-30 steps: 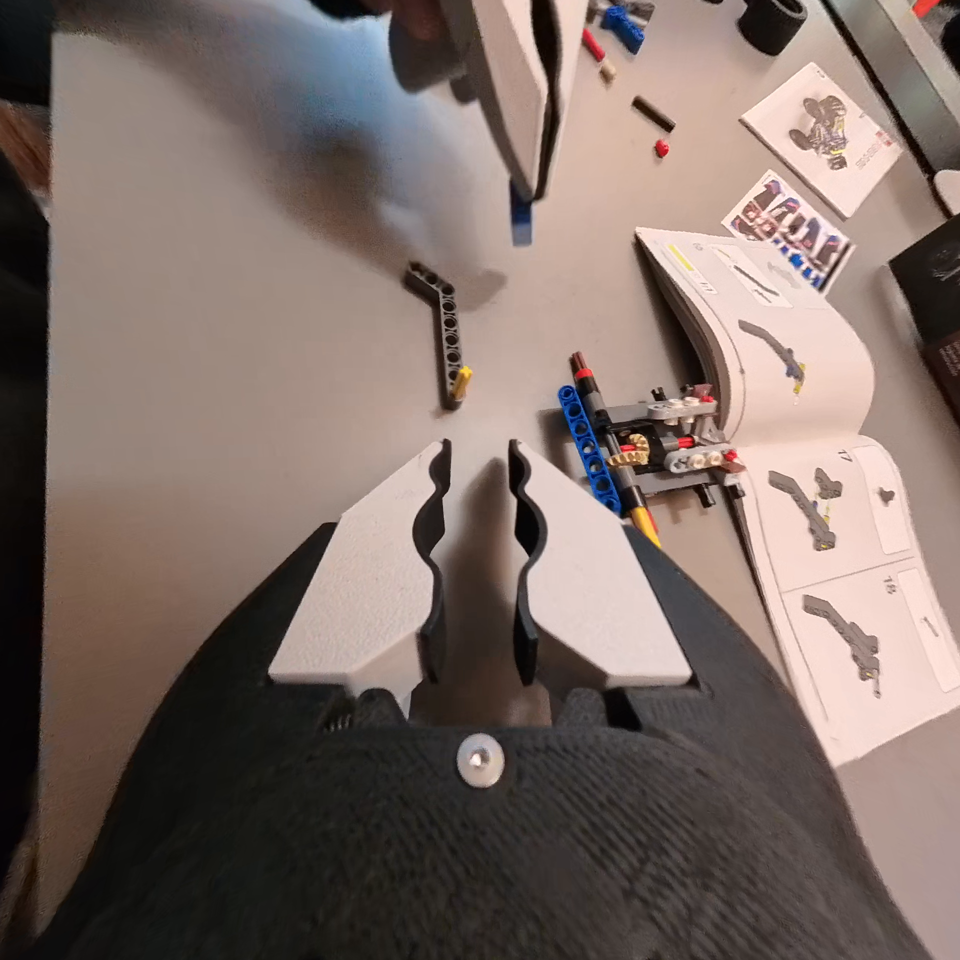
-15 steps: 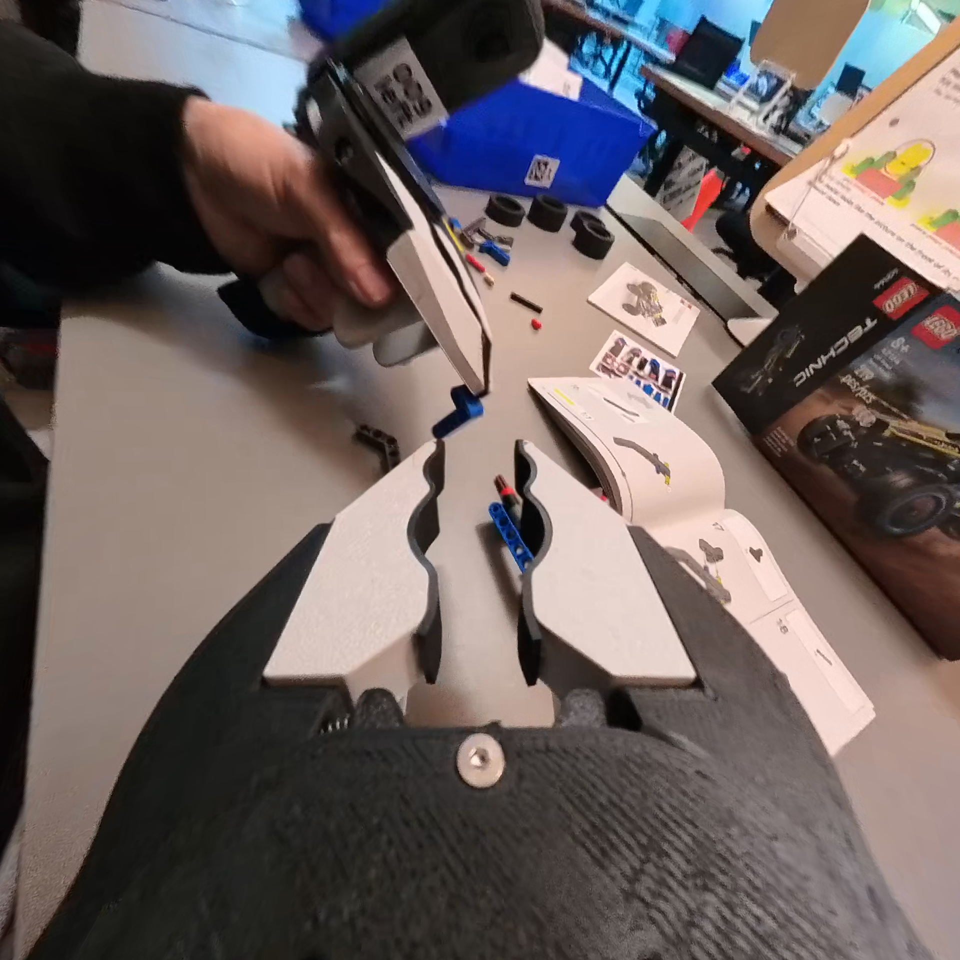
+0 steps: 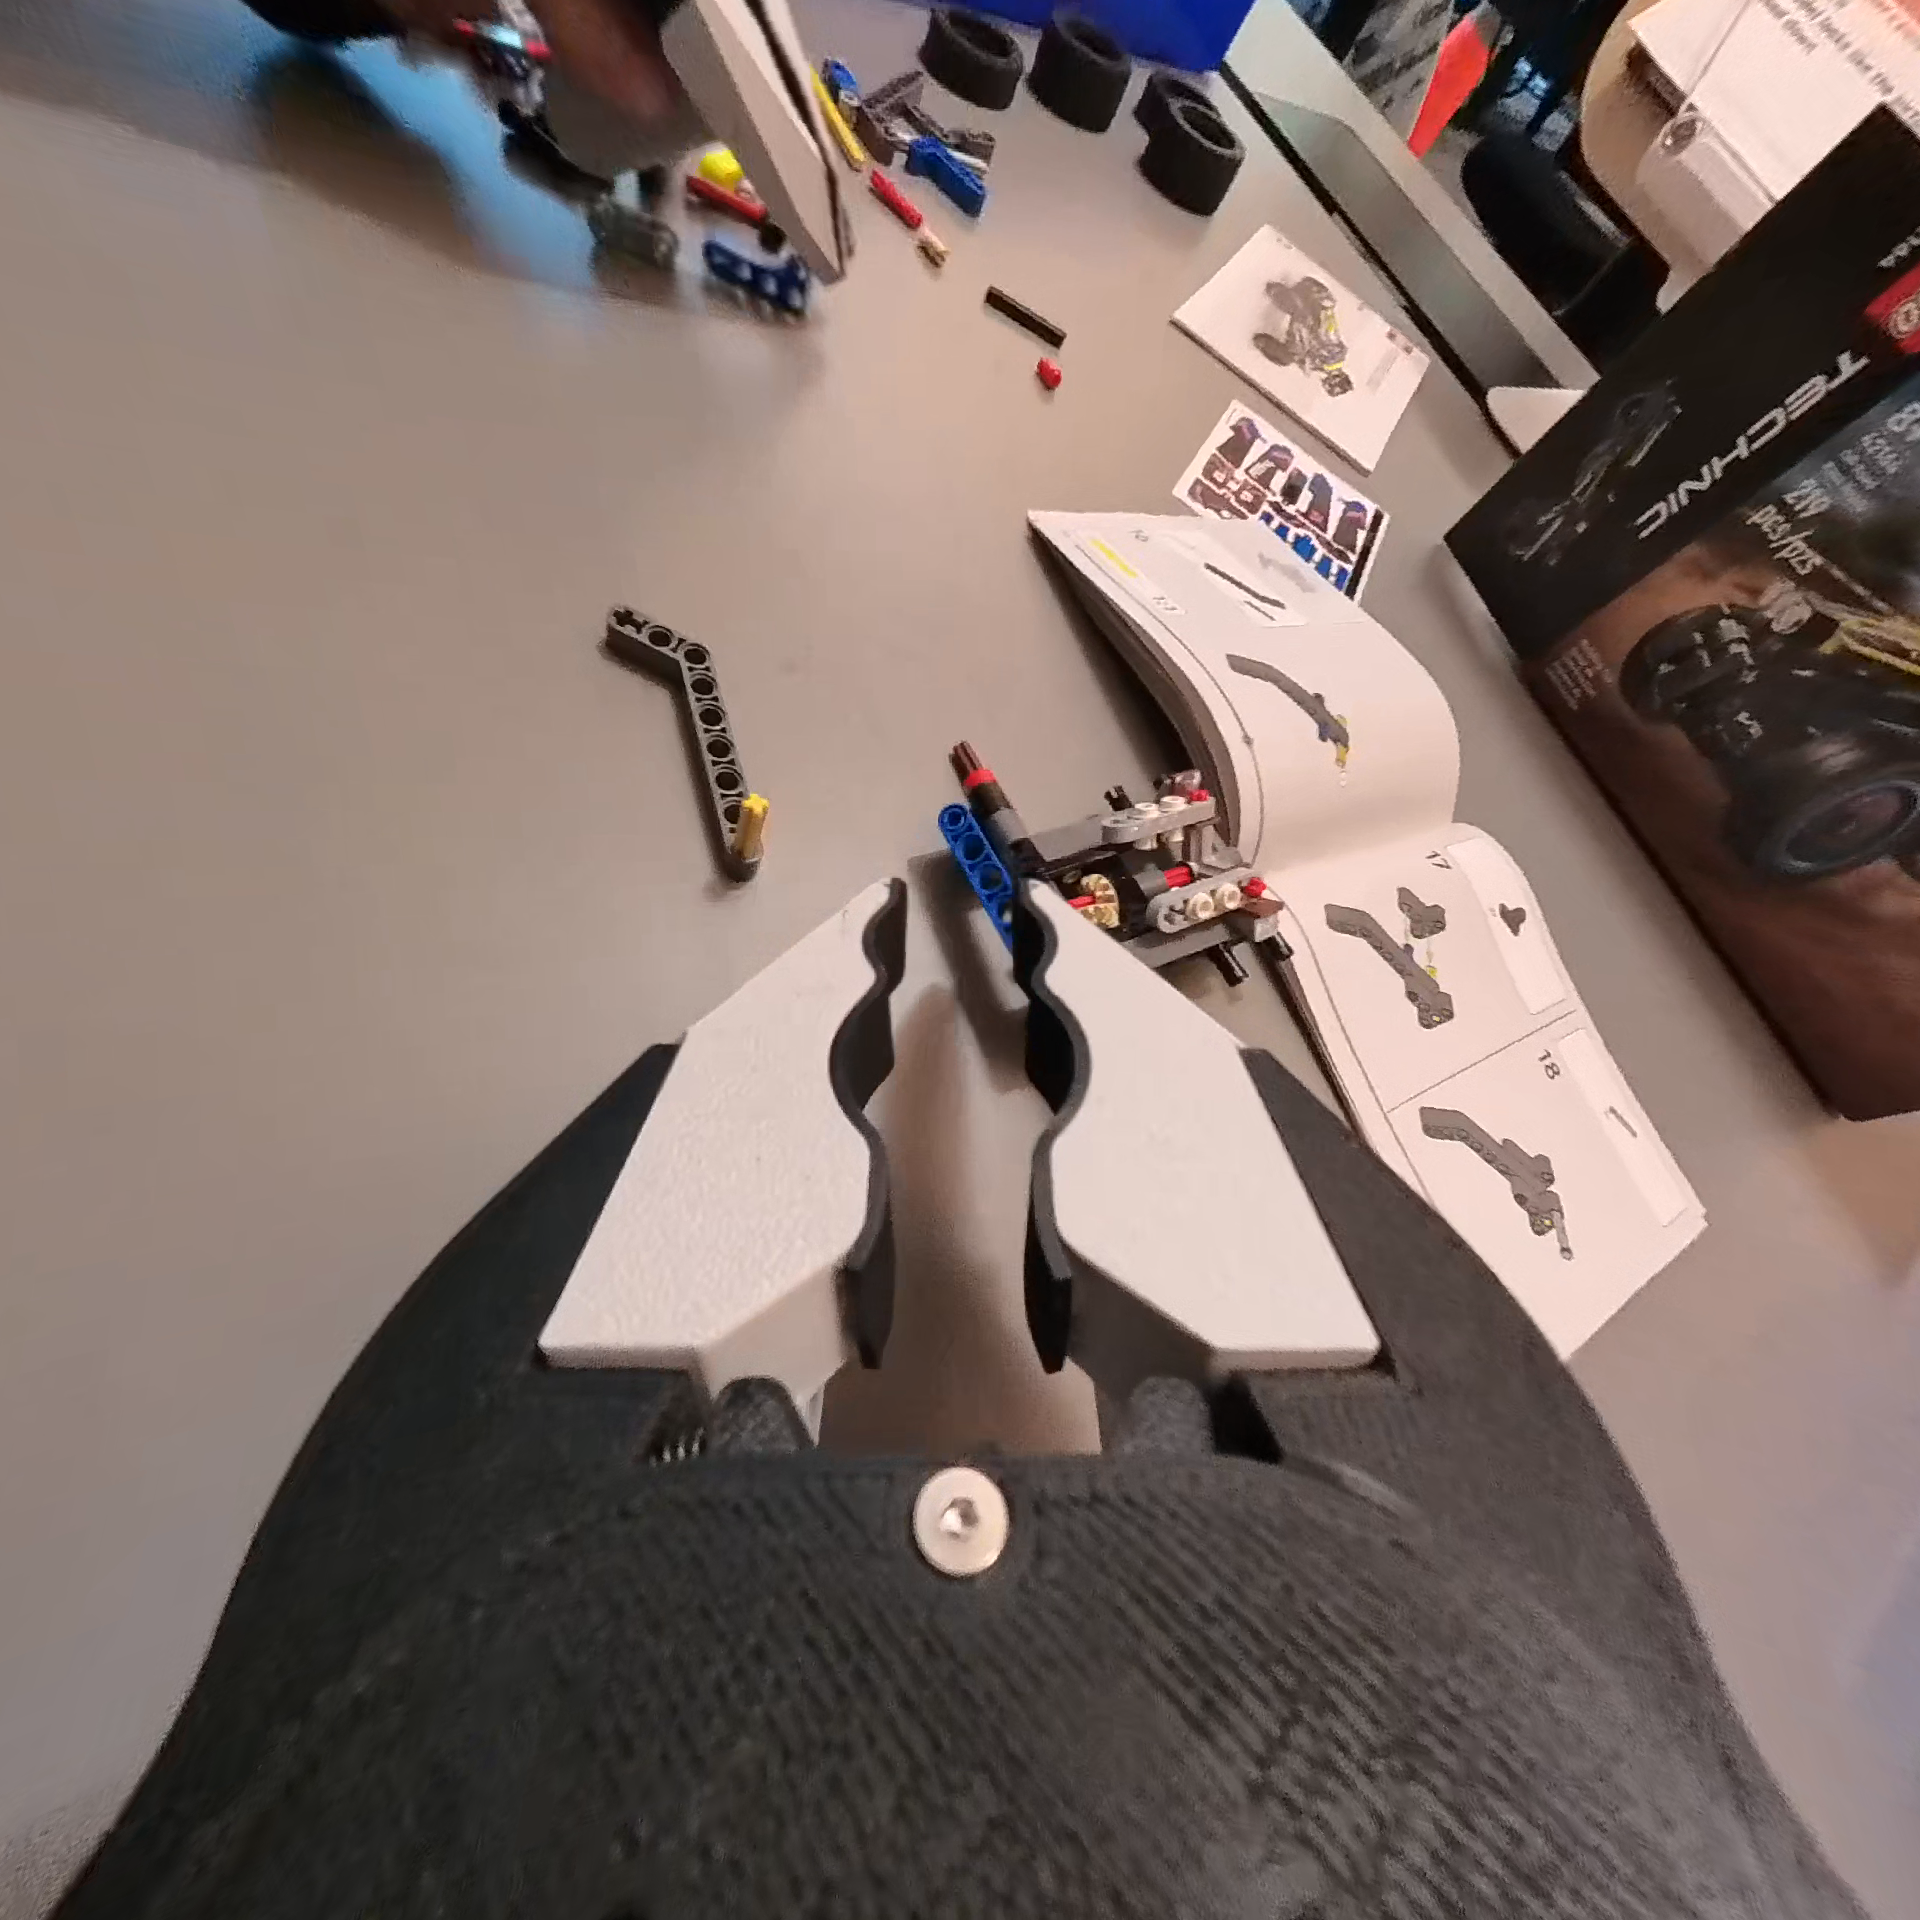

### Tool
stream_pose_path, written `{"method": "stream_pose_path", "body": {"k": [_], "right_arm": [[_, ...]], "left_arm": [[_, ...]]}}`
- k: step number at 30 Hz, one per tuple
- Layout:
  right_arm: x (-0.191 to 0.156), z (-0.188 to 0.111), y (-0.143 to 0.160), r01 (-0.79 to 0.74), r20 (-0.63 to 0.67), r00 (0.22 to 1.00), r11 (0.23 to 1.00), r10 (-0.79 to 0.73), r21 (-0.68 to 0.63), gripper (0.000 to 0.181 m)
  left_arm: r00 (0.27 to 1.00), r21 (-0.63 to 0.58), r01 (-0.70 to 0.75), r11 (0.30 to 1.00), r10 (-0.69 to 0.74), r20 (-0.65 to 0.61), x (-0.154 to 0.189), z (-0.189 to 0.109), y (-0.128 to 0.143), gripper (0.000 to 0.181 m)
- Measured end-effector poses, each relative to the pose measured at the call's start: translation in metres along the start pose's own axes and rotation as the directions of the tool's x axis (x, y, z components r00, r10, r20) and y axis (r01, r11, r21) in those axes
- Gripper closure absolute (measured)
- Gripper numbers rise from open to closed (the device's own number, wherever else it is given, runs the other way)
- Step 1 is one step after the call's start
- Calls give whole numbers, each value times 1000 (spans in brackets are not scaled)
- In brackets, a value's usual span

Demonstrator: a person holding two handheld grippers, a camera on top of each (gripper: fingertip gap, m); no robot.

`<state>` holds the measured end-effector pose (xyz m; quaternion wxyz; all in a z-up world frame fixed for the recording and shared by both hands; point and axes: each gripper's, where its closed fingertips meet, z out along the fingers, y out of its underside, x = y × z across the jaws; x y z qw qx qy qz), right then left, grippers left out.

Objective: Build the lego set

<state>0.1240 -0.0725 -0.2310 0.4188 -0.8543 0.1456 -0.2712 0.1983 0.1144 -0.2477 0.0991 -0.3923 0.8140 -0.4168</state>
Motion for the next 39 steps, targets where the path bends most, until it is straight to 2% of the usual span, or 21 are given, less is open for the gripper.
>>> {"method": "stream_pose_path", "body": {"k": [2, 6, 8, 11, 13, 16, 18, 20, 22, 25, 27, 29, 30, 32, 34, 37, 39], "right_arm": [[0, 0, 3, -1, 6, 1000, 1000, 1, -14, 163], [0, 2, 11, 31, -1, 1000, 998, -31, -59, 164], [-1, 4, 13, 46, -2, 999, 996, -47, -79, 164], [-3, 6, 16, 59, 0, 998, 994, -59, -96, 168], [-3, 6, 16, 56, 3, 998, 994, -56, -96, 168], [-3, 6, 16, 51, 10, 999, 994, -50, -98, 169], [-3, 6, 16, 55, 6, 998, 994, -55, -97, 169], [-3, 6, 16, 59, 2, 998, 994, -59, -96, 169], [-3, 6, 16, 59, 3, 998, 994, -59, -96, 169], [-3, 6, 16, 51, 11, 999, 994, -50, -98, 170], [-3, 6, 16, 50, 13, 999, 994, -49, -98, 170], [-3, 7, 16, 59, 8, 998, 993, -58, -98, 171], [-2, 7, 16, 64, 4, 998, 993, -64, -98, 172], [-2, 7, 16, 68, 2, 998, 993, -68, -98, 173], [-3, 7, 16, 71, 2, 997, 993, -71, -98, 173], [-3, 7, 16, 70, 7, 998, 993, -70, -98, 174], [-3, 7, 16, 68, 10, 998, 993, -68, -99, 174]], "left_arm": [[1000, 55, 22, 998, -22, 9, -8, -11, -5, 168], [999, 169, 11, 986, -19, 46, -24, -44, -20, 167], [994, 154, -6, 988, -10, 105, -40, -57, -16, 167], [992, 115, -3, 993, -11, 123, -54, -69, -5, 165], [997, 117, -20, 993, 11, 72, -54, -73, 1, 160], [998, 58, -54, 997, 56, -42, -50, -76, 20, 160], [995, 49, -87, 995, 89, -33, -56, -80, 27, 159], [994, 45, -104, 994, 105, -12, -63, -83, 30, 149], [994, 87, -111, 990, 113, -13, -63, -87, 25, 142], [980, 256, -22, 966, 71, -184, -41, -99, 3, 140], [970, 292, 49, 955, 25, -243, -42, -101, -2, 139], [988, 212, 60, 975, -28, -152, -63, -92, 9, 126], [992, 196, 44, 980, -19, -127, -67, -91, 11, 126], [997, 225, -3, 974, 20, -71, -71, -93, 4, 133], [998, 198, -64, 978, 60, 27, -80, -92, 2, 144], [981, 10, -158, 987, 156, 112, -83, -78, 13, 155], [975, -121, -181, 976, 194, 106, -78, -65, 23, 163]]}}
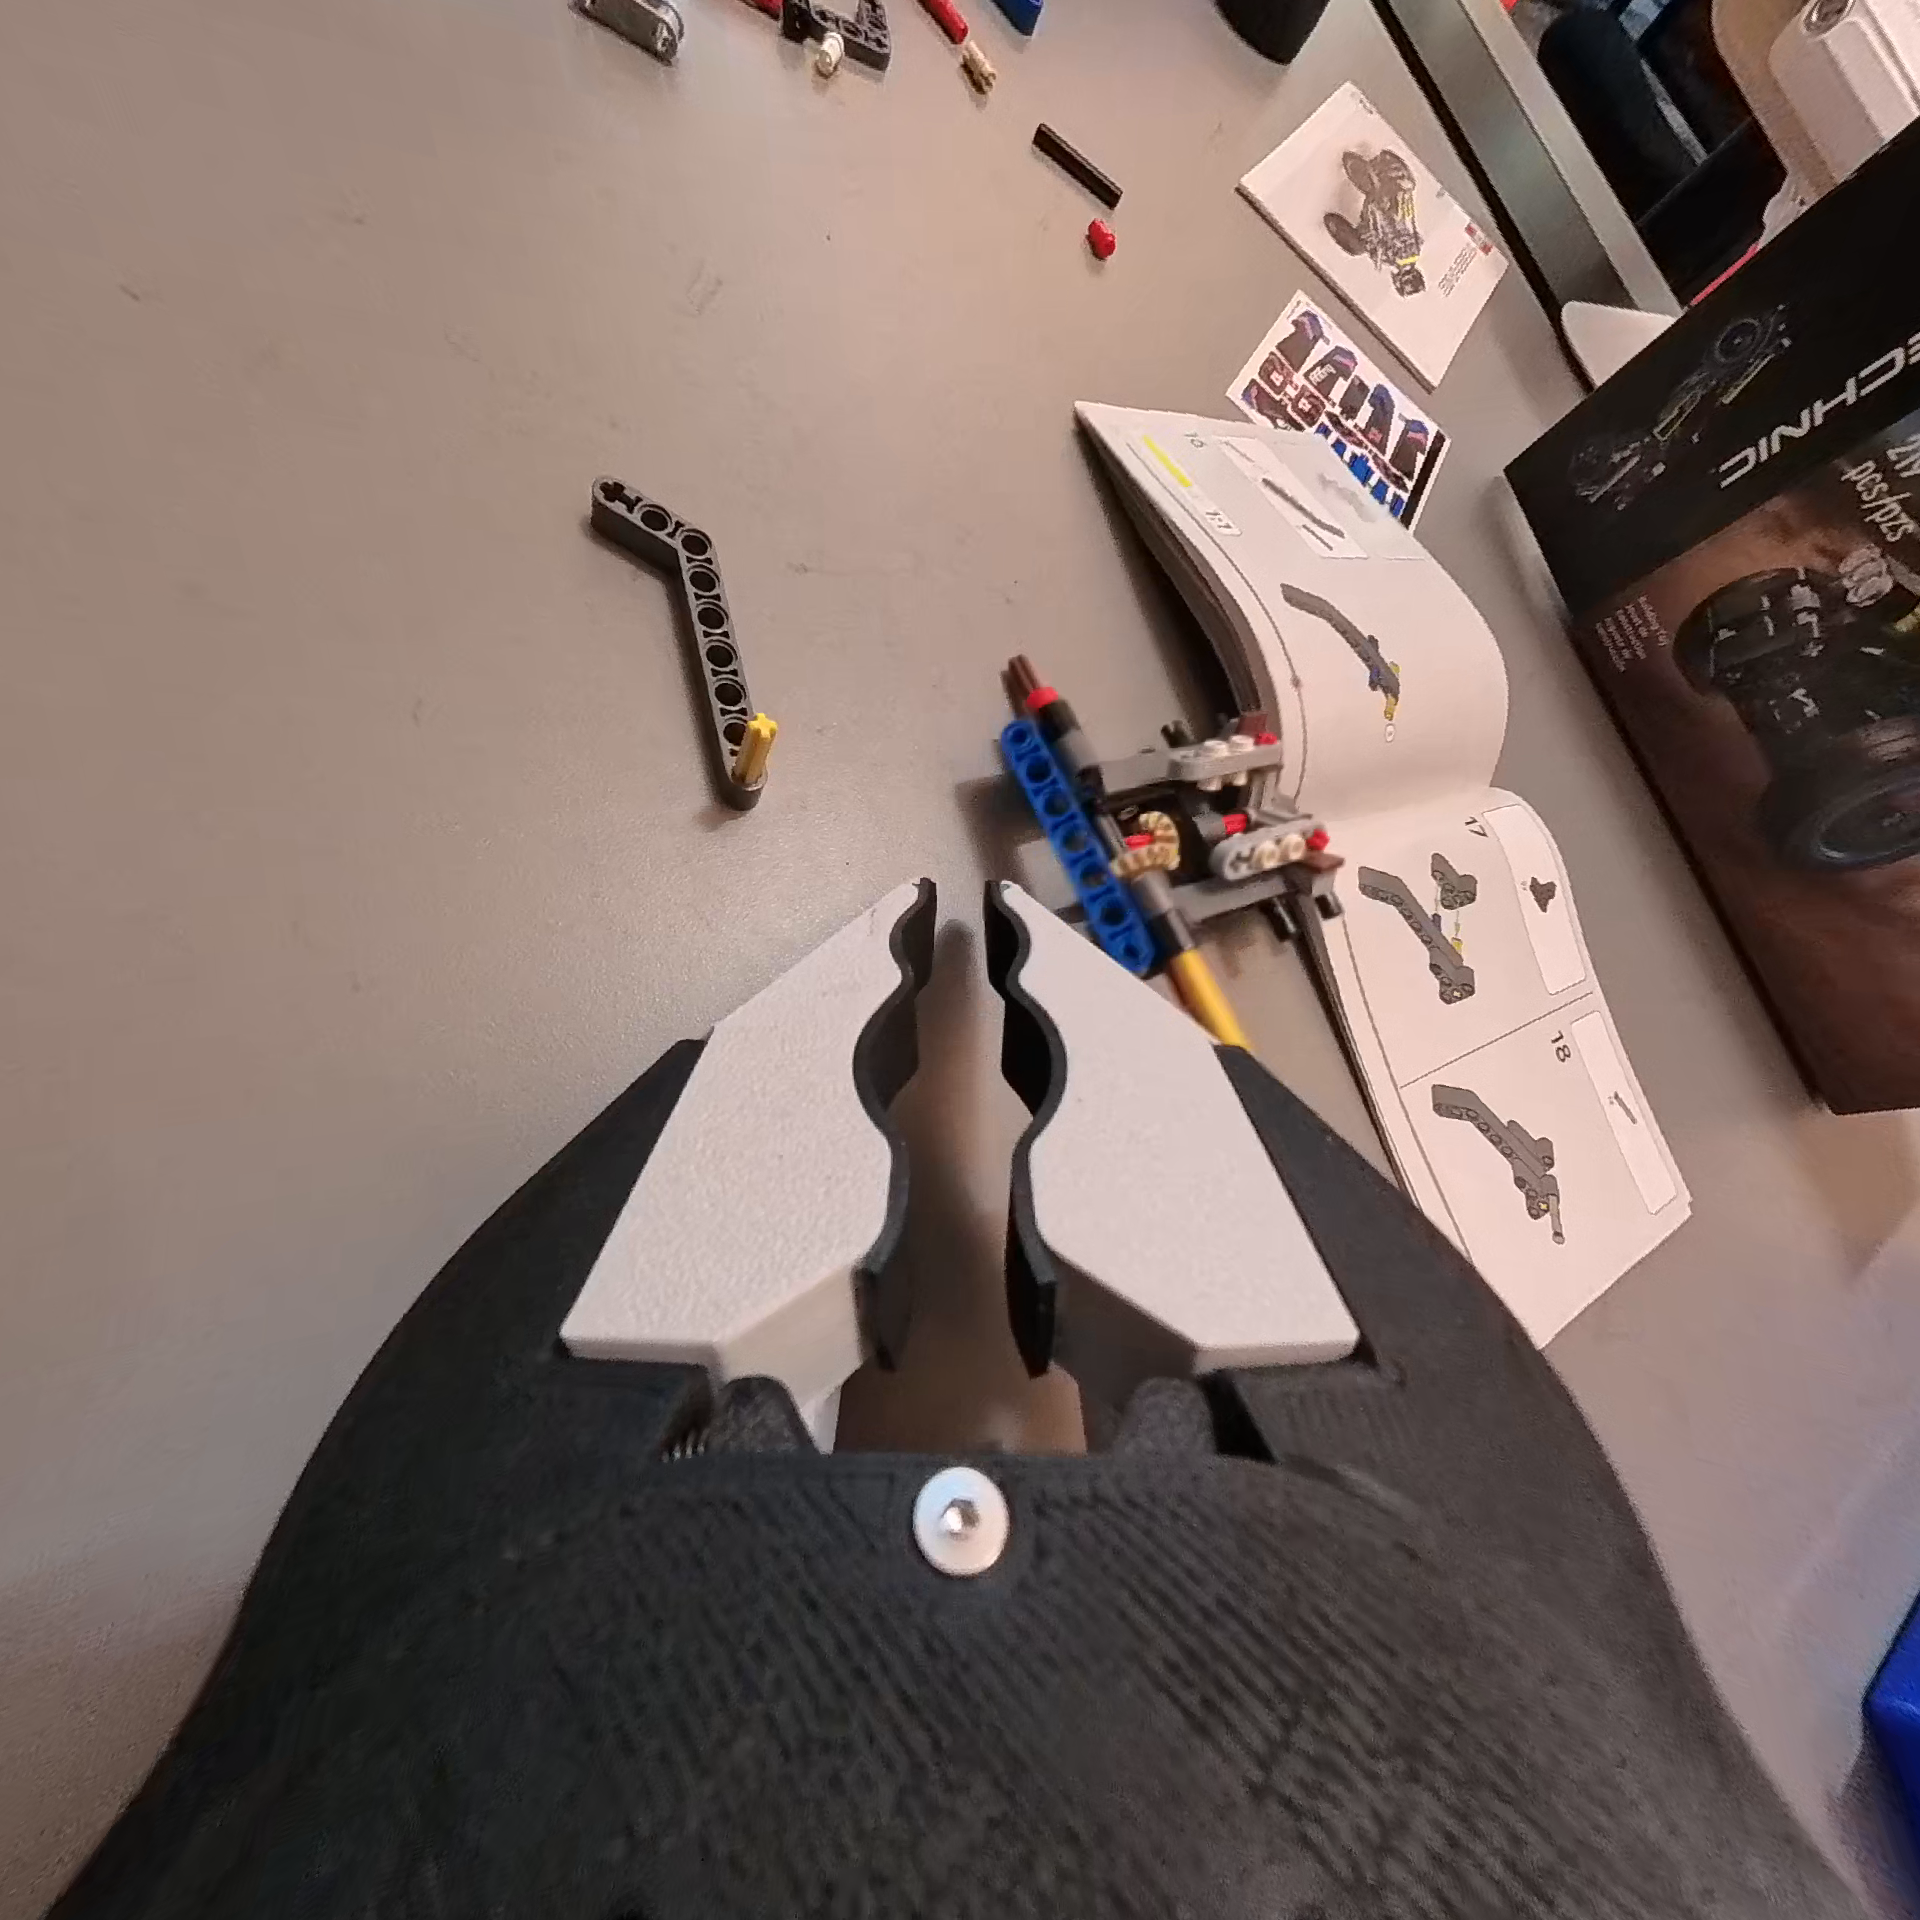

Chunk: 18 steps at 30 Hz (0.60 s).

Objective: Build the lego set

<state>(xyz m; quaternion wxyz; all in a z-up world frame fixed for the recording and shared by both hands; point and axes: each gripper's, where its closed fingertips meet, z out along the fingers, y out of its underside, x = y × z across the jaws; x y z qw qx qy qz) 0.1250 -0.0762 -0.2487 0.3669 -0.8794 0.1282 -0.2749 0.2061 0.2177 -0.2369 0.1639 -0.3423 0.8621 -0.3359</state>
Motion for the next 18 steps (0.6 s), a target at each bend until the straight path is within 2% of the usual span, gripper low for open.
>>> {"method": "stream_pose_path", "body": {"k": [5, 14, 18], "right_arm": [[0, 0, 0, 9, -9, 1000, 1000, -9, 2, 174], [0, 0, 0, 13, -8, 1000, 1000, -13, 4, 174], [0, 0, 0, 15, -9, 1000, 1000, -15, 4, 174]], "left_arm": [[997, -146, -56, 988, 63, 42, -2, 20, 9, 167], [992, -152, -46, 987, 63, 105, -10, 20, 10, 175], [985, -93, -109, 990, 120, 124, -6, 13, 2, 175]]}}
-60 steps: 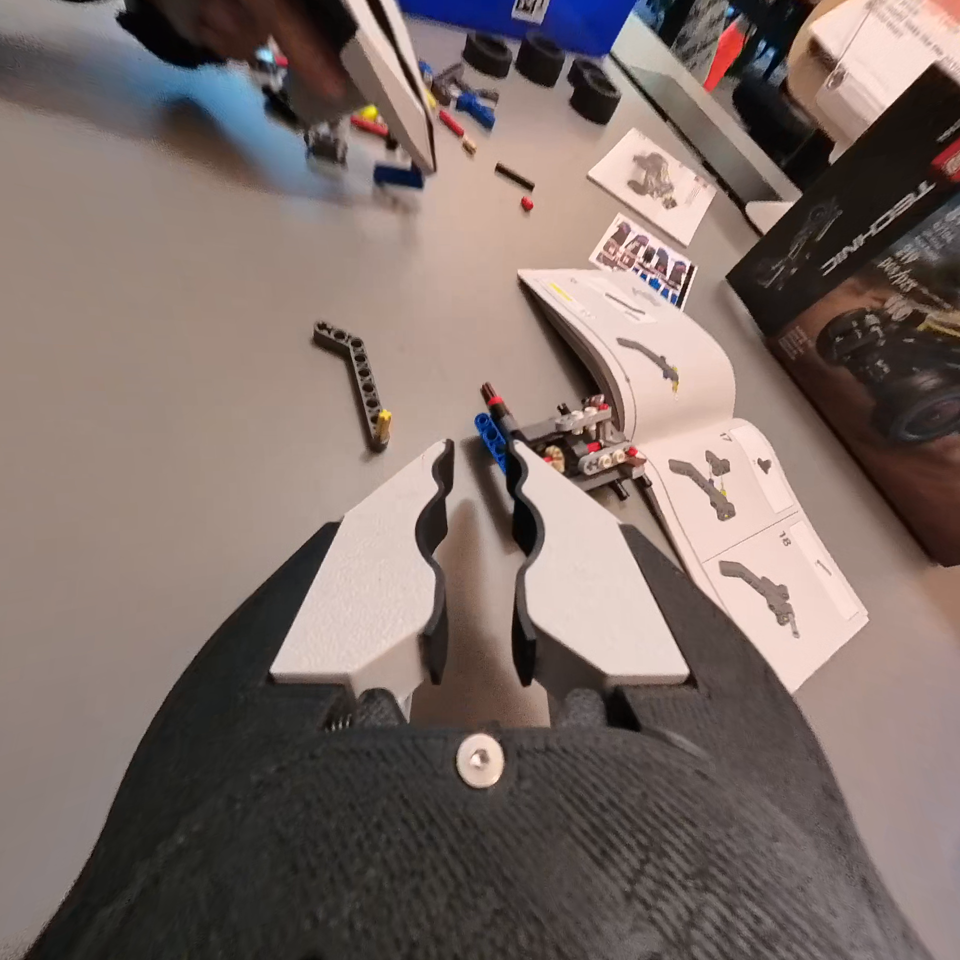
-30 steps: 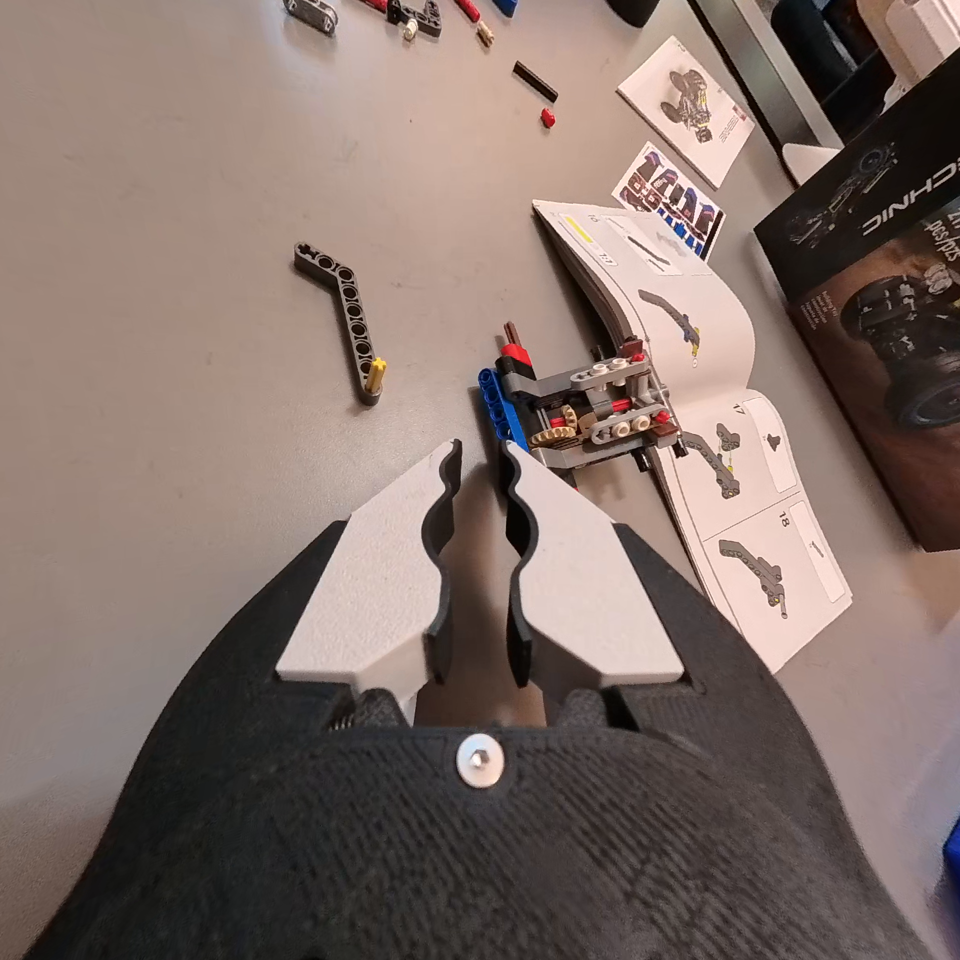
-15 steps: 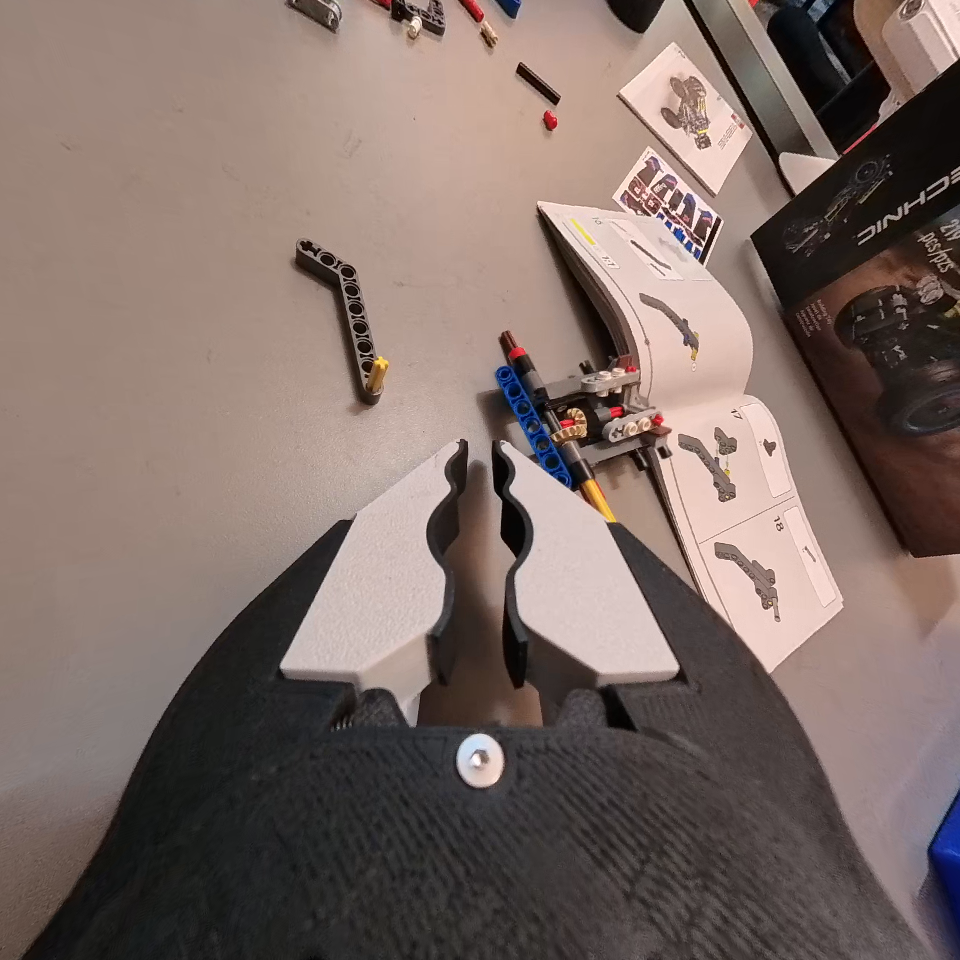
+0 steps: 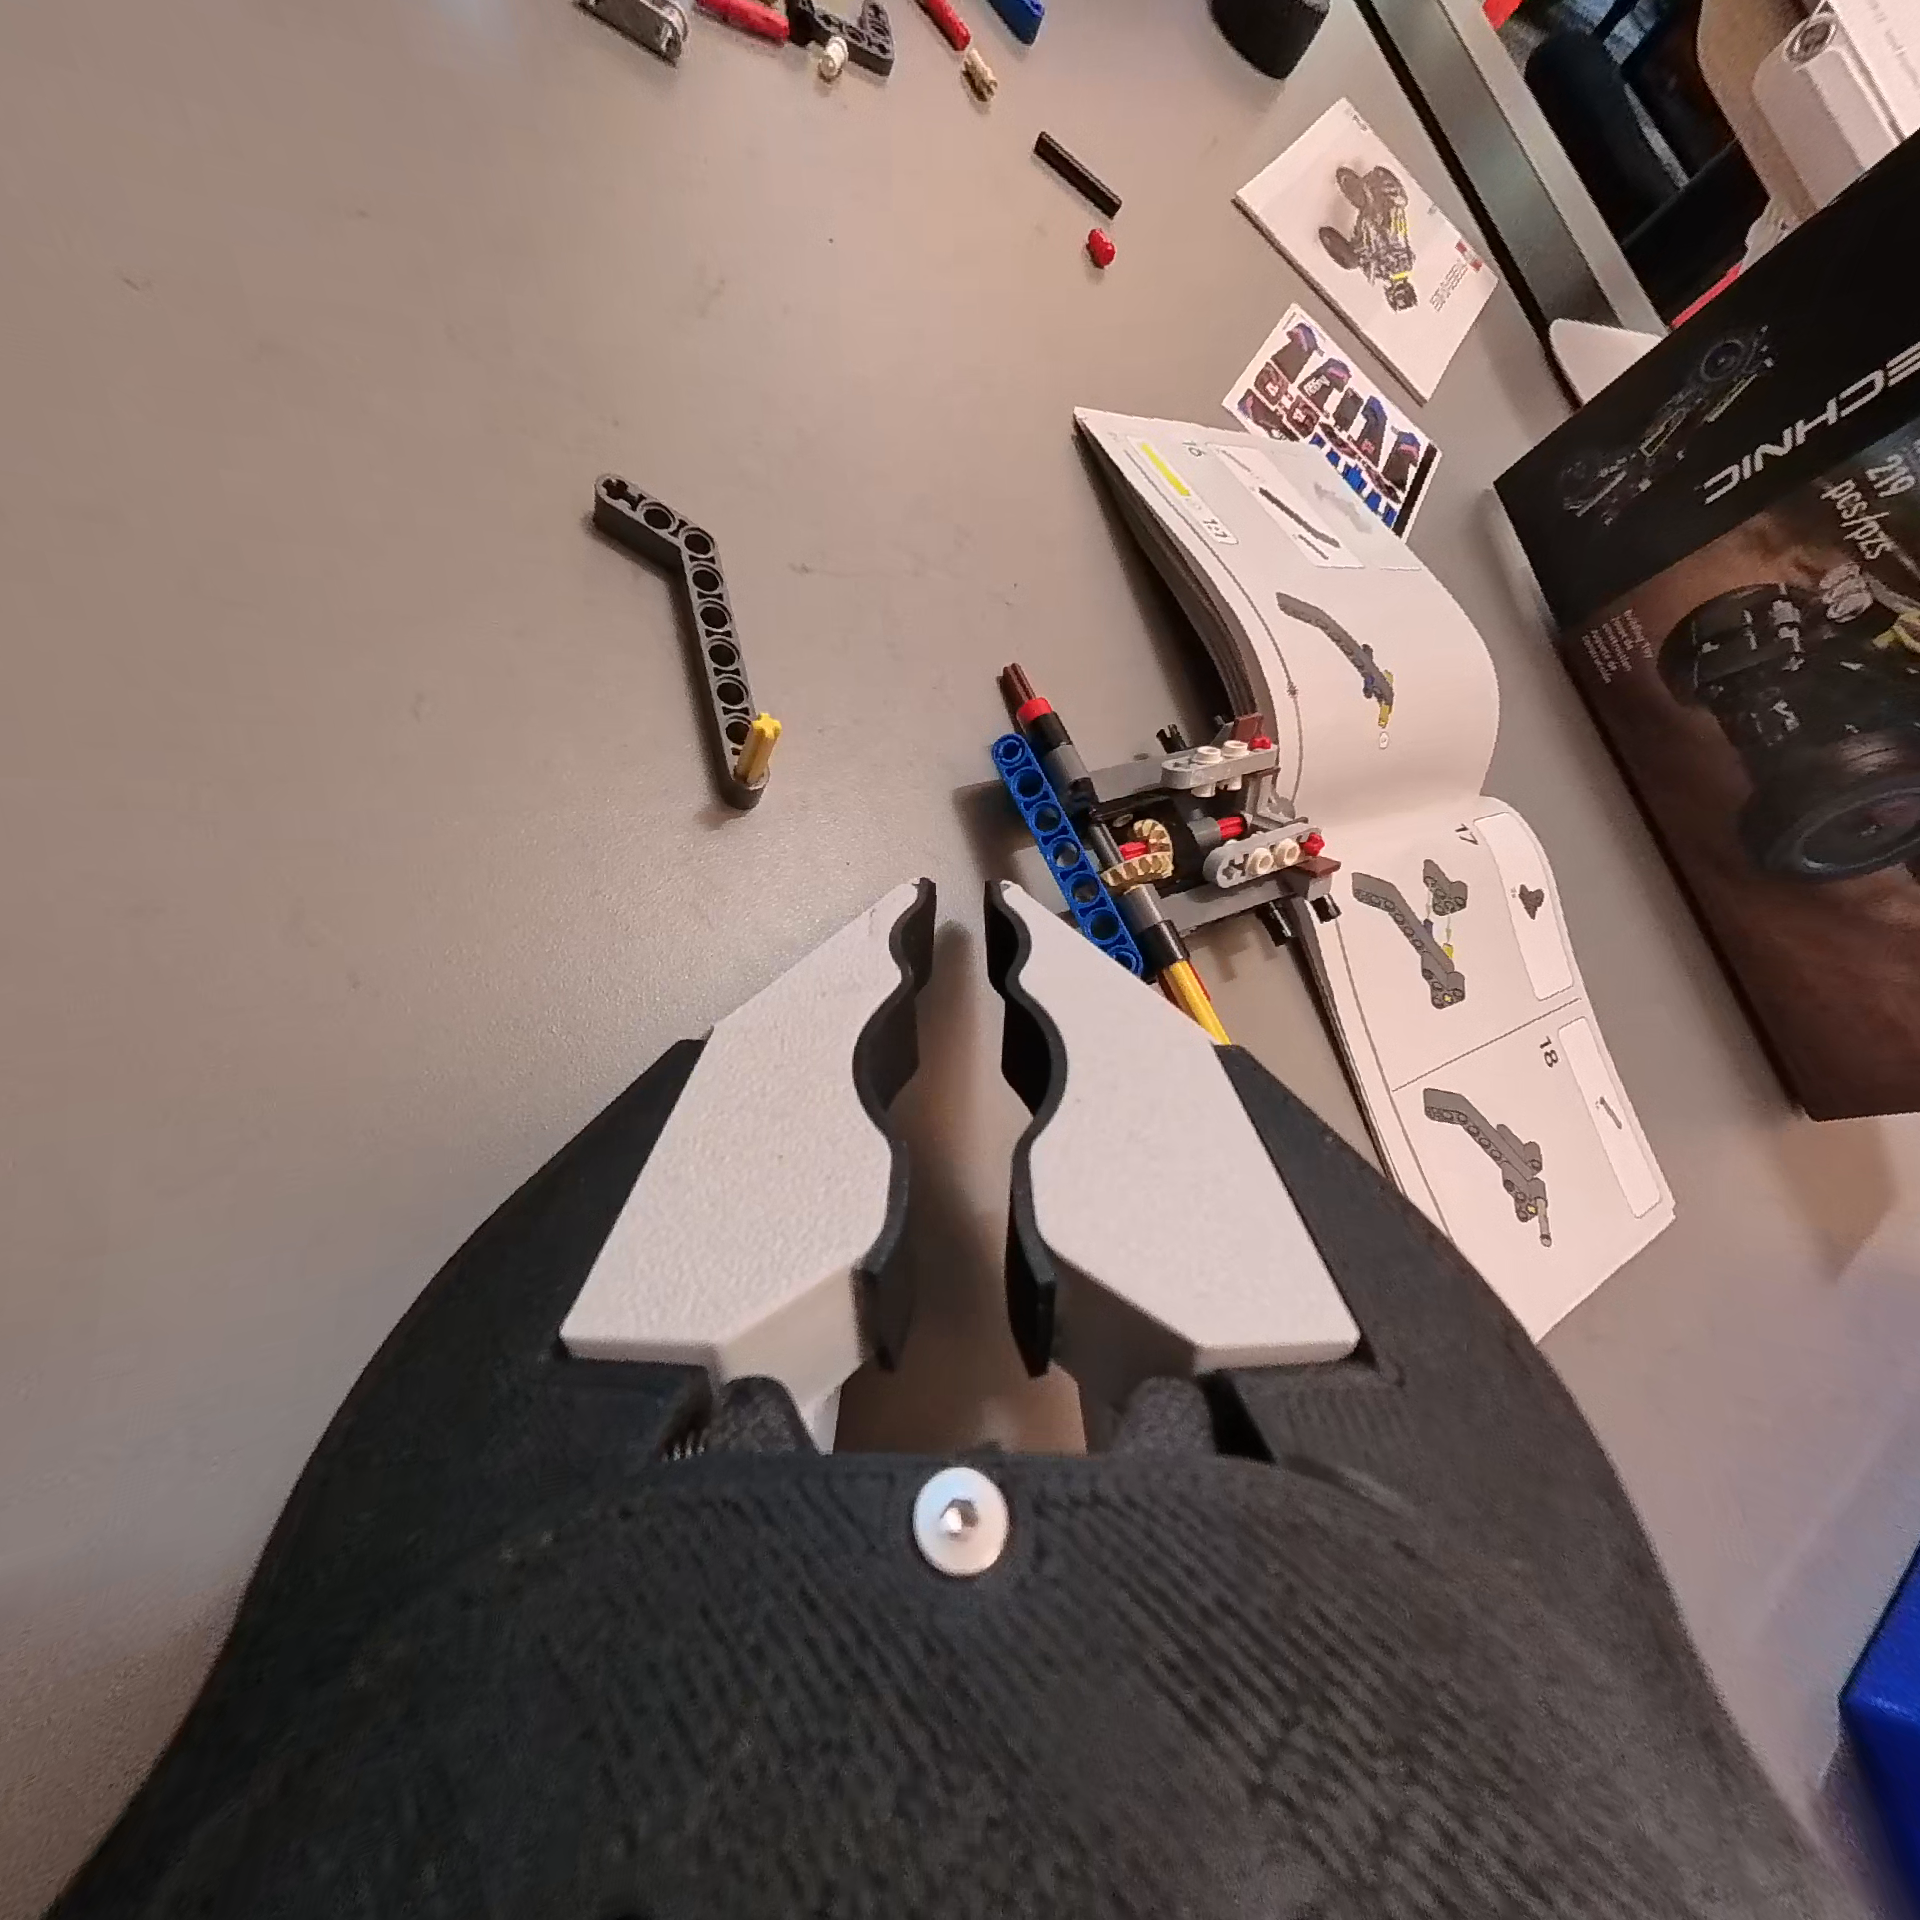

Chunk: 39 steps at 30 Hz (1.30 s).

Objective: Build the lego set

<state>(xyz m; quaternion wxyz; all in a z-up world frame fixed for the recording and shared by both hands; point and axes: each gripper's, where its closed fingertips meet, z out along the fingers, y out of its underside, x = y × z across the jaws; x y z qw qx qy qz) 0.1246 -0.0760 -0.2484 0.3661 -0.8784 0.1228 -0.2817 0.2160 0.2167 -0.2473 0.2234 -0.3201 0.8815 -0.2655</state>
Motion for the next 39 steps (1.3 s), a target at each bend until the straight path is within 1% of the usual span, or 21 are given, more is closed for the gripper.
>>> {"method": "stream_pose_path", "body": {"k": [4, 6, 7, 11, 13, 15, 17, 18, 19, 22, 24, 25, 27, 28, 30, 32, 34, 35, 37, 39], "right_arm": [[0, 0, 0, -3, 3, 1000, 1000, 3, -1, 174], [0, 0, 0, -2, 3, 1000, 1000, 2, 0, 174], [0, 0, 0, -1, 3, 1000, 1000, 1, 0, 174], [0, 0, 0, 3, 0, 1000, 1000, -3, 0, 174], [0, 0, 0, 4, 1, 1000, 1000, -4, 0, 175], [0, 0, 0, 2, 2, 1000, 1000, -2, 0, 175], [0, 0, 0, 2, 1, 1000, 1000, -2, 0, 175], [0, 0, 0, 4, 1, 1000, 1000, -4, 0, 175], [0, 0, 0, 5, 0, 1000, 1000, -5, 1, 175], [0, 0, 0, 4, 1, 1000, 1000, -4, 0, 175], [0, 0, 0, 1, 0, 1000, 1000, -1, 0, 174], [0, -1, -1, 1, 5, 1000, 1000, -1, 5, 172], [-1, -4, -4, -5, 20, 1000, 999, 4, 37, 162], [1, -8, -11, -10, 12, 1000, 997, 10, 81, 160], [6, -20, -30, 31, -36, 999, 983, -25, 179, 155], [13, -28, -44, 150, -140, 982, 968, -123, 201, 149], [15, -29, -54, 289, -235, 941, 939, -243, 187, 144], [14, -28, -59, 361, -278, 912, 913, -303, 190, 144], [10, -25, -67, 474, -339, 853, 860, -396, 187, 144], [10, -22, -69, 550, -383, 799, 820, -463, 158, 143]], "left_arm": [[998, -14, -57, 998, 57, -5, 4, -3, 5, 175], [998, -37, -52, 998, 50, -43, 9, -1, 11, 159], [998, -34, -47, 998, 45, -50, 10, 0, 11, 158], [997, -8, -70, 997, 70, -21, 5, -6, 7, 166], [997, 7, -64, 998, 64, -39, 7, -7, 3, 170], [998, -11, -33, 999, 32, -58, 8, -4, 5, 174], [998, -68, 19, 997, -23, -58, 5, 0, 14, 174], [997, -75, 50, 996, -54, -55, 4, 1, 15, 174], [995, -73, 70, 995, -75, -69, 5, 2, 15, 178], [993, -68, 81, 994, -87, -80, 7, 2, 13, 178], [997, -44, 51, 998, -53, -56, 6, -2, 8, 178], [998, -13, 28, 1000, -29, -51, 9, -6, 0, 178], [999, 67, -22, 998, 25, -35, 18, -19, -23, 178], [998, 103, -41, 994, 45, -36, 27, -26, -35, 178], [992, 179, -45, 983, 66, -109, 60, -36, -63, 178], [970, 260, -12, 966, 74, -233, 104, -41, -91, 179], [917, 309, 49, 950, 80, -392, 151, -42, -114, 178], [883, 314, 89, 945, 71, -463, 170, -41, -123, 178], [809, 289, 147, 946, 53, -586, 200, -35, -134, 178], [770, 257, 178, 950, 28, -637, 214, -26, -142, 178]]}}
